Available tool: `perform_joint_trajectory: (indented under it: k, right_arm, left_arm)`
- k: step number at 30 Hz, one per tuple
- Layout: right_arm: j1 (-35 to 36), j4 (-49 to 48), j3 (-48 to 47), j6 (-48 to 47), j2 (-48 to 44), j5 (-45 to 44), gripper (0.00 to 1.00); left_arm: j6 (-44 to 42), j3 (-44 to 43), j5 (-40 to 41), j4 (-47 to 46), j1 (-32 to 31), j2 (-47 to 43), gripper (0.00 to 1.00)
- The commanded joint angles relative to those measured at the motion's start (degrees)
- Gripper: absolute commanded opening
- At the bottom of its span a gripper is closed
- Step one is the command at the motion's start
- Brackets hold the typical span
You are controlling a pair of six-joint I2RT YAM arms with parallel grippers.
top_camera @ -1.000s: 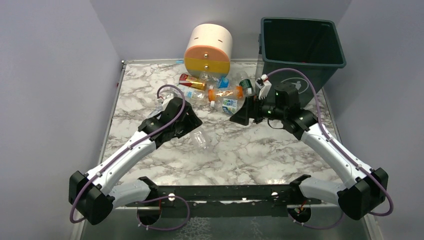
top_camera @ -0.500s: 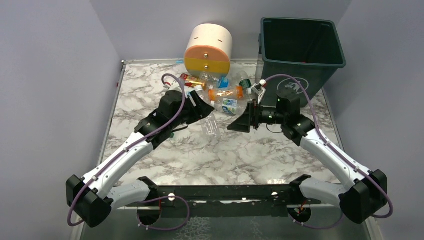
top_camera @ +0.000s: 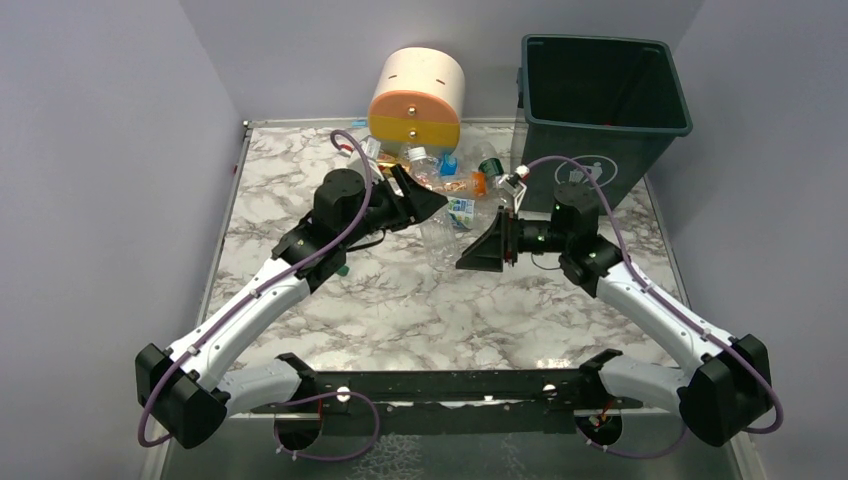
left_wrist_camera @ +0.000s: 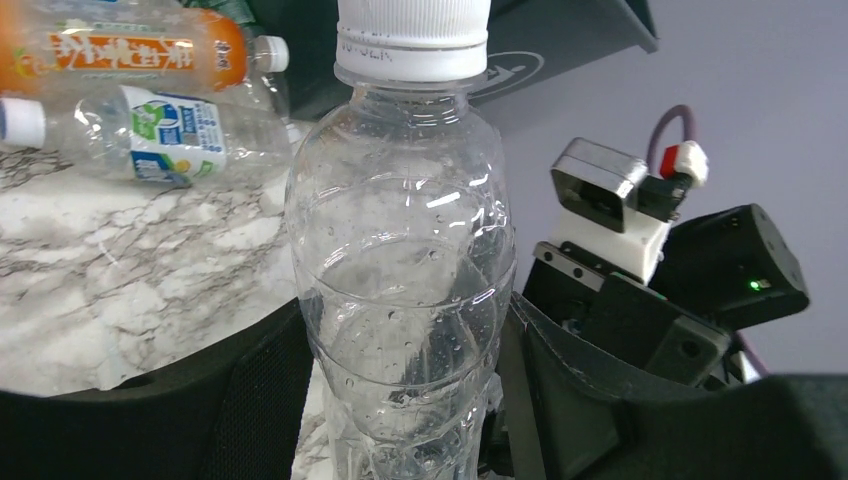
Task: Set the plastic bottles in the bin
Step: Pick up the plastic bottle at the center of the board.
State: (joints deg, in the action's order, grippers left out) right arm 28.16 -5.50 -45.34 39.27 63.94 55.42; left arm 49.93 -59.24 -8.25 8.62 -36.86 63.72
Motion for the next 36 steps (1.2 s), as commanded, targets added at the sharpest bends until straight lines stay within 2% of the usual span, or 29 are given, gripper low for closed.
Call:
perform_joint_trajectory:
  k: [1, 13, 31, 36]
  right_arm:
    - [0.3, -3.8, 0.4, 1.6, 0.0, 0.5, 0.99]
    - [0.4, -13.7, 0.4, 8.2, 3.2, 1.9, 0.97]
    - [0.4, -16.7, -0.2, 10.2, 5.2, 4.3, 0.91]
    - [0.3, -16.7, -0.1, 10.1, 5.5, 4.4, 0.85]
  left_arm:
    - [1.0, -0.5, -5.0, -6.9, 0.0, 0.2, 0.58]
    - [3.2, 0.6, -10.2, -12.0, 0.0, 1.0, 0.58]
    - [4.0, 1.9, -13.9, -16.1, -0.1, 3.3, 0.58]
    - [4.3, 2.2, -14.5, -16.9, -0.1, 3.9, 0.58]
